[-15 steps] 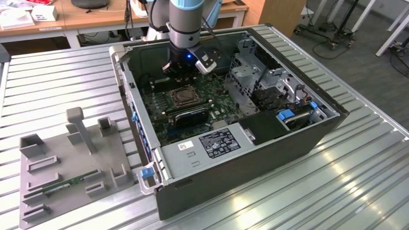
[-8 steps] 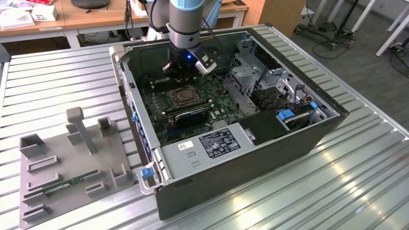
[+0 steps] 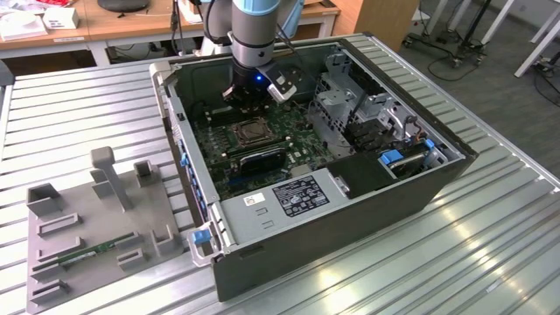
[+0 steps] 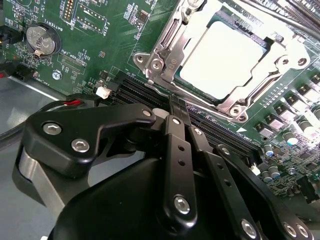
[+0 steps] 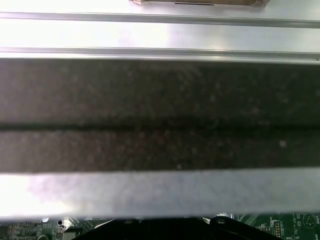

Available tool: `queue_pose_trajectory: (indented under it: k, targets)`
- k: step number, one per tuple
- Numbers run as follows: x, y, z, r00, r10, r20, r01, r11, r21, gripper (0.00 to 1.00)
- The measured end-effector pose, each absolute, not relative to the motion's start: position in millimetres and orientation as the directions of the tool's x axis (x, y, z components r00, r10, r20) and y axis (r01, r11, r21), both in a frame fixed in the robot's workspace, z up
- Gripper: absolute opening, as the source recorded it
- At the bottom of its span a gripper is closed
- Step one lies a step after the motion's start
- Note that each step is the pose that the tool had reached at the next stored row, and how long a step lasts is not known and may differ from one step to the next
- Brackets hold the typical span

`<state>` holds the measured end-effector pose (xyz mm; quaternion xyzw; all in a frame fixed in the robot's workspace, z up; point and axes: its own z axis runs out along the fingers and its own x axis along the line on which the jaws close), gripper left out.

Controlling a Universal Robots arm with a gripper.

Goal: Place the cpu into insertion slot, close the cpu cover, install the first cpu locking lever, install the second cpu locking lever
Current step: 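Install the first cpu locking lever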

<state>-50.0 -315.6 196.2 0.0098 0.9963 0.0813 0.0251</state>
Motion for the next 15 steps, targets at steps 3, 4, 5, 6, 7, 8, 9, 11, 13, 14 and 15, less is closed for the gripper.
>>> queue_pose_trajectory:
  k: [3, 4, 5, 6, 7, 8, 9, 11, 13, 14, 15]
  targets:
    - [-50.0, -315.6, 196.2, -0.999, 0.023, -0.048, 0.015, 0.987, 0.163, 0.11]
    - [-50.0, -315.6, 196.3, -0.999, 0.024, -0.048, 0.015, 0.987, 0.163, 0.11]
    - [-50.1, -315.7, 196.6, -0.999, 0.023, -0.048, 0.015, 0.987, 0.162, 0.11]
    - [-50.1, -315.7, 197.0, -0.999, 0.024, -0.048, 0.015, 0.987, 0.162, 0.11]
    - [-50.0, -315.6, 197.3, -0.999, 0.024, -0.048, 0.015, 0.987, 0.163, 0.11]
    - [-50.0, -315.6, 197.5, -0.999, 0.023, -0.048, 0.015, 0.987, 0.163, 0.11]
    - [-50.0, -315.6, 197.4, -0.999, 0.023, -0.049, 0.015, 0.987, 0.163, 0.11]
    - [-50.0, -315.6, 197.5, -0.999, 0.023, -0.048, 0.015, 0.987, 0.162, 0.11]
    - [-49.9, -316.1, 197.6, -0.999, 0.023, -0.048, 0.015, 0.987, 0.162, 0.11]
    - [-49.8, -316.3, 197.6, -0.999, 0.023, -0.048, 0.015, 0.987, 0.161, 0.11]
    - [-49.8, -316.6, 197.5, -0.999, 0.023, -0.048, 0.015, 0.987, 0.161, 0.11]
